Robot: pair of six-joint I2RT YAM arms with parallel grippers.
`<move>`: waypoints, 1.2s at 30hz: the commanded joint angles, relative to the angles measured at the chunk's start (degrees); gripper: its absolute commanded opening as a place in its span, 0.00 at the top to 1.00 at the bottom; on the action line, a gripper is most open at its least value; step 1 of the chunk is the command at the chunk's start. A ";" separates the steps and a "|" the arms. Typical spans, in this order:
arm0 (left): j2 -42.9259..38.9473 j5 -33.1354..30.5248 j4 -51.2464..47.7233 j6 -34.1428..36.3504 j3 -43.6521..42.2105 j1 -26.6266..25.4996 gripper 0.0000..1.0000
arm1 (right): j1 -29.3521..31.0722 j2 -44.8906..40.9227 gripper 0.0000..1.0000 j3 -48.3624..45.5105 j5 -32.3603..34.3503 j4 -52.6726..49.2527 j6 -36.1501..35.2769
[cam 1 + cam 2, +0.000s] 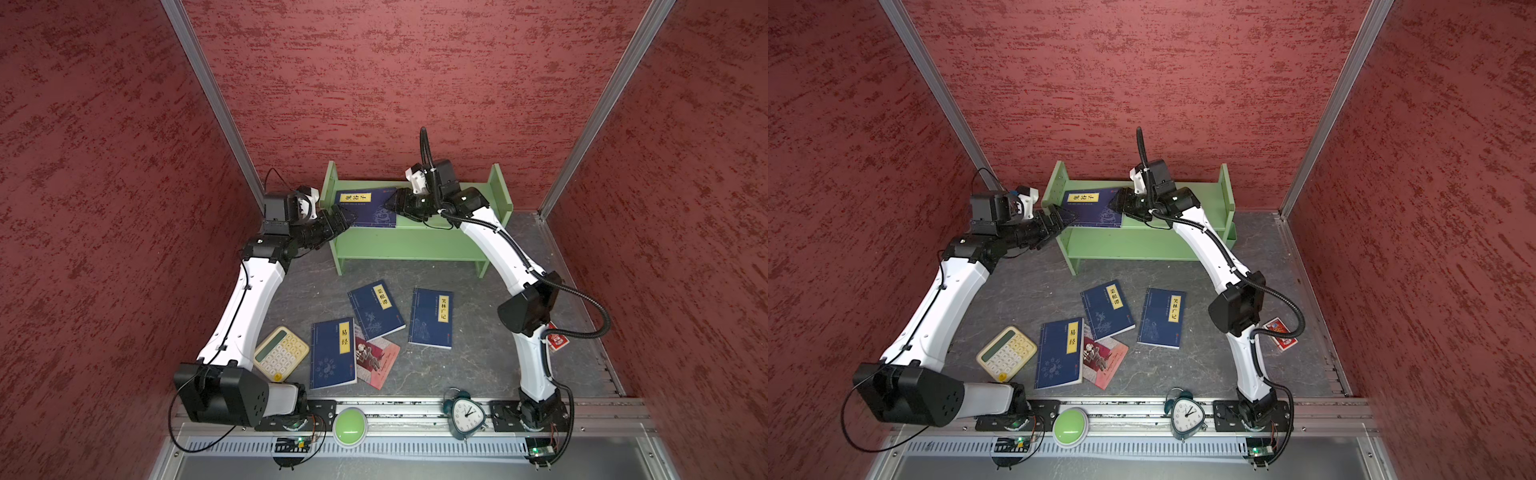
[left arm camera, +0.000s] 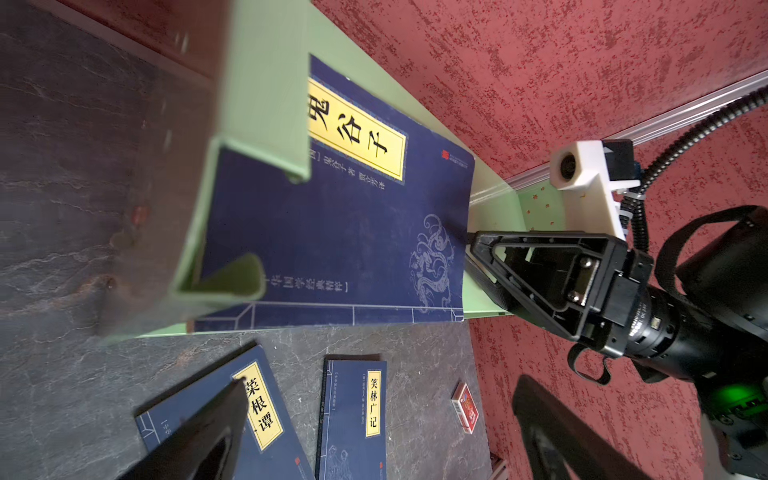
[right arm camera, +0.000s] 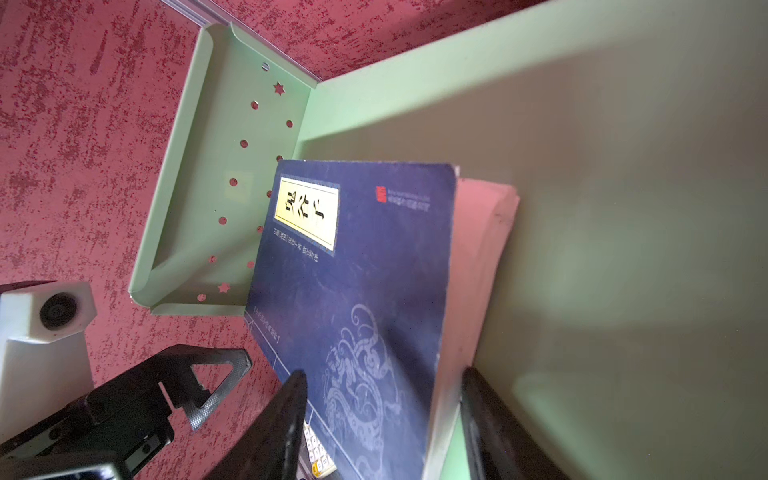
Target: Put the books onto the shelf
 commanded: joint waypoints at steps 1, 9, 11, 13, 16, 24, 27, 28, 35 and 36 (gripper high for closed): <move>0.42 -1.23 1.37 1.41 0.98 -0.15 0.00 | 0.46 0.55 0.40 1.59 -1.03 0.91 -0.13; 0.13 -1.16 1.63 1.03 0.96 -0.07 0.00 | 0.37 2.40 0.39 3.89 -1.04 0.82 0.02; 0.09 -1.32 1.63 1.23 0.96 0.00 0.00 | 0.39 2.77 0.39 4.44 -1.25 0.85 0.11; 0.20 -1.56 1.63 1.04 0.99 0.31 0.00 | 0.37 2.89 0.39 4.66 -1.24 0.82 0.13; 0.06 -1.43 1.90 1.06 0.87 0.38 0.00 | 0.37 2.95 0.39 4.85 -1.11 0.73 -0.13; 0.27 -1.74 2.16 0.88 0.99 0.83 0.01 | 0.37 3.26 0.38 5.19 -0.97 0.64 -0.14; 0.34 -1.69 2.31 0.65 0.90 1.15 0.00 | 0.28 3.24 0.37 5.34 -0.27 0.23 -0.32; 0.37 -1.72 2.33 0.70 0.83 1.12 0.00 | 0.28 3.21 0.36 5.45 0.11 -0.03 -0.49; -0.31 -0.61 1.73 1.01 0.91 1.21 0.01 | -0.19 2.22 0.32 7.34 6.36 -2.80 -2.31; -0.45 -0.35 1.49 1.25 0.92 1.20 0.01 | -0.24 1.87 0.31 7.60 7.32 -3.03 -2.60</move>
